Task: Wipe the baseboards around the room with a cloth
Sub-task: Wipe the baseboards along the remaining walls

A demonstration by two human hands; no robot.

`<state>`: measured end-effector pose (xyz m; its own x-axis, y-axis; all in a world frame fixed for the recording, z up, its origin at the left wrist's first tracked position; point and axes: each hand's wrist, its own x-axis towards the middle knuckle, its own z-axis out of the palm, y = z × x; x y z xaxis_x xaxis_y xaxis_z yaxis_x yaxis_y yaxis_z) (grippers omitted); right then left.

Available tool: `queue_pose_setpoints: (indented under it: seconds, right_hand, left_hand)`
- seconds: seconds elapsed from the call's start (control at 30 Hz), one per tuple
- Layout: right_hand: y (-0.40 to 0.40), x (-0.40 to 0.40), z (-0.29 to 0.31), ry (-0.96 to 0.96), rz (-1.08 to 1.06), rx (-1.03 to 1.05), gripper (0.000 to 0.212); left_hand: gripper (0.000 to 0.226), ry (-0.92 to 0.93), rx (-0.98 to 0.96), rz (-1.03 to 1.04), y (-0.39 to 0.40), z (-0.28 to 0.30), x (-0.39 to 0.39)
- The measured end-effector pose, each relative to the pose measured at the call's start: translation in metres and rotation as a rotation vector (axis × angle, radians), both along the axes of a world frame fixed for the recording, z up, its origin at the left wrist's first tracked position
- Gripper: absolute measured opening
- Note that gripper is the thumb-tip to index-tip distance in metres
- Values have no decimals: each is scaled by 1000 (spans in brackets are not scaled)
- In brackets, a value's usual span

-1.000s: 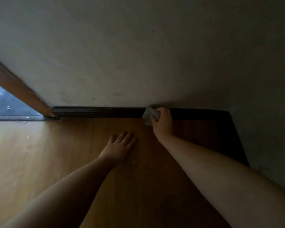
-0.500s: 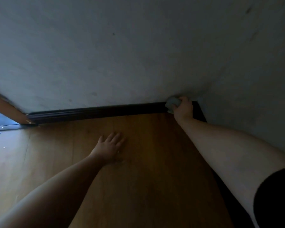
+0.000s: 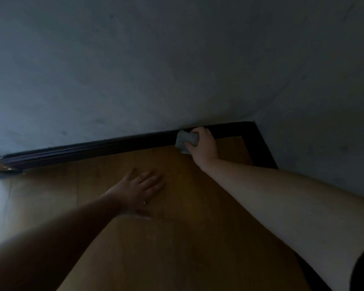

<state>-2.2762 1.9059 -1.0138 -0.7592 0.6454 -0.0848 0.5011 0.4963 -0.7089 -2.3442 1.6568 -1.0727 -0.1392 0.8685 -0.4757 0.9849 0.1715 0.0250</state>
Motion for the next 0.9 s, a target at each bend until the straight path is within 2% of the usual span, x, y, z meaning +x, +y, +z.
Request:
queue_pose_setpoints:
  seconds: [0.07,0.2,0.27,0.43,0.53,0.6,0.73,0.9]
  right_hand:
    - [22,11,-1,-10,-106,25,28]
    - [66,43,-2,-60,-516,6,35]
    - [77,61,0,-78,-600,20,37]
    - [78,97,11,-16,-688,19,40]
    - [67,114,15,-31,-688,-19,50]
    - [58,125,21,-17,-675,-74,58]
    - [47,143,32,-24,-638,-46,63]
    - [17,161,39,72,-680,-135,67]
  left_hand:
    - [106,-13,27,-22,4,-3,-6]
    - [108,-11,69,-76,30,-7,-15]
    - [109,-20,39,-146,48,-8,-13]
    - [110,-103,59,-212,97,-4,6]
    - [115,-119,31,-193,114,6,17]
    - [115,-113,13,-208,122,13,19]
    - [112,-98,-30,-233,135,30,14]
    - [114,-60,-113,-246,143,40,6]
